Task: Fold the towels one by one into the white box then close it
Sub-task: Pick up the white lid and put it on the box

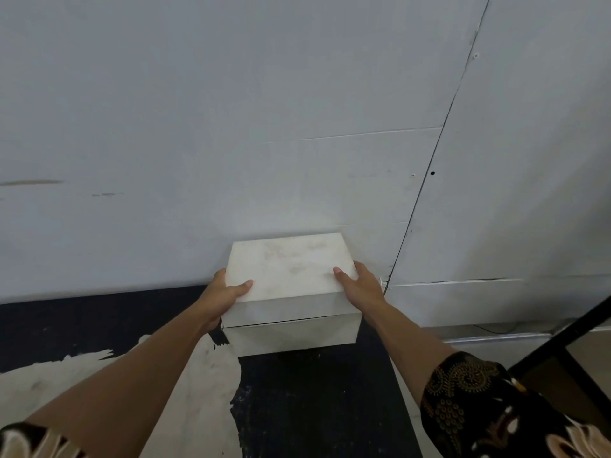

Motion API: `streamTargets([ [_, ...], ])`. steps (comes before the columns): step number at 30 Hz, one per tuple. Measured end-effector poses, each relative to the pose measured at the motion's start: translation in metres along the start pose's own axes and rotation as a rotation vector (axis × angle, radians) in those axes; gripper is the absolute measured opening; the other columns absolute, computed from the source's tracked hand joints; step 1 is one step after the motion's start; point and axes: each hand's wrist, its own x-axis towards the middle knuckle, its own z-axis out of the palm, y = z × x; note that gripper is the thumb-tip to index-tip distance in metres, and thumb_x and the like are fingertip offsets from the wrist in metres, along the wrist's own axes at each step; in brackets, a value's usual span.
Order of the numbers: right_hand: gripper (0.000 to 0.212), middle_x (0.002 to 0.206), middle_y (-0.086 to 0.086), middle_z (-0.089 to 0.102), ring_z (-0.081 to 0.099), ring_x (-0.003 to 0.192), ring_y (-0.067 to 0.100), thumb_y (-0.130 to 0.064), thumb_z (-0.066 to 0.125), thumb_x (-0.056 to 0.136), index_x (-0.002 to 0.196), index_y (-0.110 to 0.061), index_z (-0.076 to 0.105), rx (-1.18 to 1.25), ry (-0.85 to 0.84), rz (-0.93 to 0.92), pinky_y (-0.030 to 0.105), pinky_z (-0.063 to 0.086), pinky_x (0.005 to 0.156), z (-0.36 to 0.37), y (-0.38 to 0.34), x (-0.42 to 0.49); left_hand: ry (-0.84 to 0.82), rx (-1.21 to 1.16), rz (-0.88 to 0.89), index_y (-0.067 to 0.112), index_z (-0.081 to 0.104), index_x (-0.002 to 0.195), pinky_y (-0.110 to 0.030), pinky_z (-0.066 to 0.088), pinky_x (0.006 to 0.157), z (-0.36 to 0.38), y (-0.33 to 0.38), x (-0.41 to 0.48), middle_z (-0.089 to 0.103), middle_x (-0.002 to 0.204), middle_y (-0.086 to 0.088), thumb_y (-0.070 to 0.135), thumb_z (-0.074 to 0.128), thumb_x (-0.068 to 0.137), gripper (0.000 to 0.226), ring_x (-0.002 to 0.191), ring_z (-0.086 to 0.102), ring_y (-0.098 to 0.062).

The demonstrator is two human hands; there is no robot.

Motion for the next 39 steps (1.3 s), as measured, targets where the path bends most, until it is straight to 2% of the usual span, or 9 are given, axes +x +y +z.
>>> streamTargets([
  [5,0.060,0.132,0.004,0.055,0.053,0.117,0.023,-0.052,0.057,0.092,0.141,-0.019,0.046,-0.022,0.018,-0.010,0.031,0.042,0.090,0.002,0.000,0.001,0.024,0.006,0.014,0.020,0.046,0.126,-0.040,0.050,0.092,0.002,-0.001,-0.002,0.059,0.113,0.000,0.023,0.069,0.090,0.043,0.102,0.059,-0.020],
  [8,0.052,0.121,0.000,0.056,0.053,0.103,0.018,-0.046,0.056,0.095,0.137,-0.016,0.049,-0.037,0.037,-0.056,0.027,0.040,0.083,0.001,-0.004,0.000,0.040,0.023,0.033,0.019,0.047,0.128,-0.042,0.049,0.096,0.003,-0.004,-0.003,0.059,0.118,0.000,0.025,0.069,0.090,0.045,0.108,0.058,-0.022],
  [12,0.053,0.128,0.003,0.055,0.053,0.103,0.016,-0.047,0.057,0.094,0.139,-0.021,0.046,0.013,0.016,-0.052,0.028,0.042,0.084,0.006,0.011,-0.006,0.051,0.094,0.038,0.019,0.042,0.138,-0.042,0.047,0.099,0.003,-0.016,-0.005,0.056,0.127,0.001,0.030,0.071,0.087,0.060,0.114,0.055,-0.021],
  [17,0.048,0.116,-0.003,0.052,0.050,0.099,0.015,-0.040,0.054,0.097,0.139,-0.019,0.045,0.014,0.009,-0.037,0.028,0.039,0.082,0.010,0.019,-0.009,0.098,0.247,0.041,0.027,0.036,0.144,-0.045,0.041,0.106,0.004,-0.022,-0.006,0.035,0.140,-0.004,0.043,0.069,0.085,0.069,0.114,0.046,-0.021],
  [21,0.054,0.134,0.004,0.053,0.052,0.109,0.019,-0.044,0.052,0.096,0.145,-0.025,0.039,-0.035,-0.004,-0.020,0.031,0.042,0.088,0.014,0.026,-0.006,0.054,0.243,0.029,0.023,0.034,0.145,-0.044,0.040,0.106,0.007,-0.027,-0.003,0.040,0.143,-0.005,0.035,0.065,0.090,0.065,0.119,0.046,-0.022],
  [24,0.068,0.146,0.009,0.041,0.046,0.127,0.029,-0.049,0.050,0.096,0.154,-0.033,0.019,-0.136,-0.011,0.005,0.039,0.039,0.102,0.017,0.030,-0.004,0.028,0.231,0.034,0.021,0.032,0.147,-0.042,0.039,0.107,0.009,-0.029,-0.001,0.046,0.142,-0.002,0.031,0.062,0.093,0.063,0.125,0.046,-0.022],
  [29,0.070,0.140,0.017,0.036,0.043,0.125,0.038,-0.058,0.048,0.093,0.154,-0.041,0.017,-0.361,-0.044,0.000,0.043,0.036,0.106,0.024,0.030,-0.001,0.028,0.405,-0.024,0.014,0.020,0.151,-0.044,0.037,0.109,0.010,-0.034,0.005,0.039,0.148,-0.008,0.033,0.059,0.094,0.071,0.131,0.043,-0.027],
  [34,0.077,0.138,0.016,0.038,0.045,0.122,0.037,-0.061,0.049,0.091,0.155,-0.037,0.013,-0.487,-0.054,-0.037,0.042,0.041,0.102,0.024,0.032,0.000,-0.009,0.650,-0.062,0.009,-0.013,0.153,-0.042,0.024,0.117,0.013,-0.034,0.005,0.006,0.163,-0.011,0.042,0.046,0.099,0.087,0.146,0.020,-0.031],
  [39,0.080,0.140,0.017,0.038,0.048,0.124,0.035,-0.064,0.045,0.091,0.155,-0.030,0.012,-0.603,-0.094,-0.067,0.042,0.042,0.100,0.019,0.024,0.001,-0.038,0.804,-0.066,0.011,-0.017,0.152,-0.042,0.031,0.112,0.011,-0.031,0.006,-0.001,0.163,-0.011,0.048,0.037,0.100,0.083,0.146,0.022,-0.033],
])
